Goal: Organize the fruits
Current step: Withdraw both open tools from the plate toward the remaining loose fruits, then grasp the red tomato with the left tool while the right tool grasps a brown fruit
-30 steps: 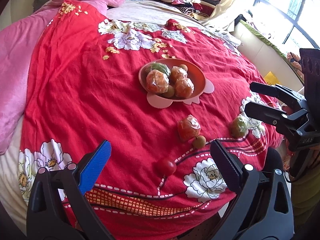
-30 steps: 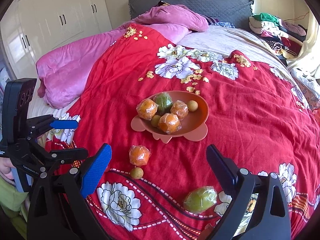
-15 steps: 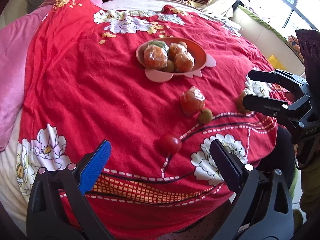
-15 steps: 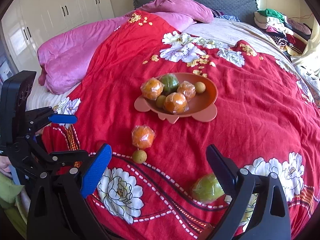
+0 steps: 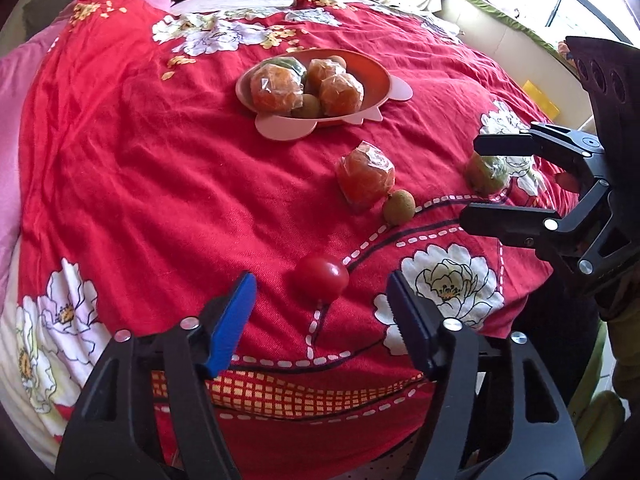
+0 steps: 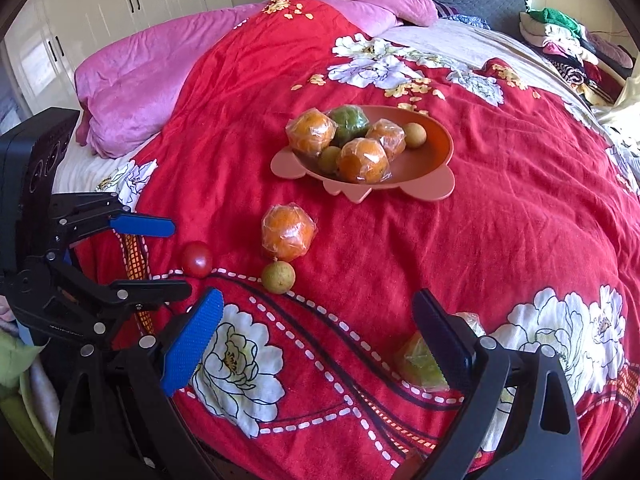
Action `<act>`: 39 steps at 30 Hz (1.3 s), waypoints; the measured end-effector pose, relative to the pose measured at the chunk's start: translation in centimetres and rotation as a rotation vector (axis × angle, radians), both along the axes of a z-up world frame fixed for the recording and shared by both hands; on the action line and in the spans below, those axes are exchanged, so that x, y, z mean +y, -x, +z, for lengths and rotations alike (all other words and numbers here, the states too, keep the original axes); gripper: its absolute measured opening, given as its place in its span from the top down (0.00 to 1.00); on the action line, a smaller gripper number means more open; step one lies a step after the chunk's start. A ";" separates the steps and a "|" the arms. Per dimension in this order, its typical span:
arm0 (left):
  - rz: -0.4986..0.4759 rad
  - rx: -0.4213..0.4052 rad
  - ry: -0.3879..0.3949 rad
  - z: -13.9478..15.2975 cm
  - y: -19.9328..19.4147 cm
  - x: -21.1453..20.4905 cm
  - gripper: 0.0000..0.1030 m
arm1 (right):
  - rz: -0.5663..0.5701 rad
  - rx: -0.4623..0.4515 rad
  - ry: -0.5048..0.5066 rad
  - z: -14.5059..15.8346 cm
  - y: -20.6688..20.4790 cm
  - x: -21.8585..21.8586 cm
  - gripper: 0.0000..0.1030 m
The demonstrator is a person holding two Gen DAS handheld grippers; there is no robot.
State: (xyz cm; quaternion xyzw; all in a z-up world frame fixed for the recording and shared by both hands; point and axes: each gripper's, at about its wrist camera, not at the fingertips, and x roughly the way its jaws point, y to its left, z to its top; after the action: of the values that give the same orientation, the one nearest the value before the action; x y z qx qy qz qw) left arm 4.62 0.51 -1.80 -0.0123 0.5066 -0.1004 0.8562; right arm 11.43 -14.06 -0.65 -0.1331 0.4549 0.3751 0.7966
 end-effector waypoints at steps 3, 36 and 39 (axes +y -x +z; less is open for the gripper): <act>-0.025 -0.002 -0.008 -0.2 -0.4 -0.4 0.50 | 0.012 0.008 0.000 -0.3 -0.1 0.3 0.08; -0.058 0.050 0.037 -2.1 -2.1 0.2 0.79 | 0.113 0.084 0.005 -1.9 -0.7 2.7 0.79; -0.053 0.047 0.046 -1.8 -2.1 0.3 0.79 | 0.087 0.072 -0.009 -1.2 -0.9 1.7 0.79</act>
State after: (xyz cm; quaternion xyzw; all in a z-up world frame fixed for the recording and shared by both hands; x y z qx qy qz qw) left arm 6.70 0.79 -3.64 -0.0211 0.5242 -0.1343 0.8407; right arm 12.37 -12.32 -1.85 -0.1356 0.4752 0.4162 0.7633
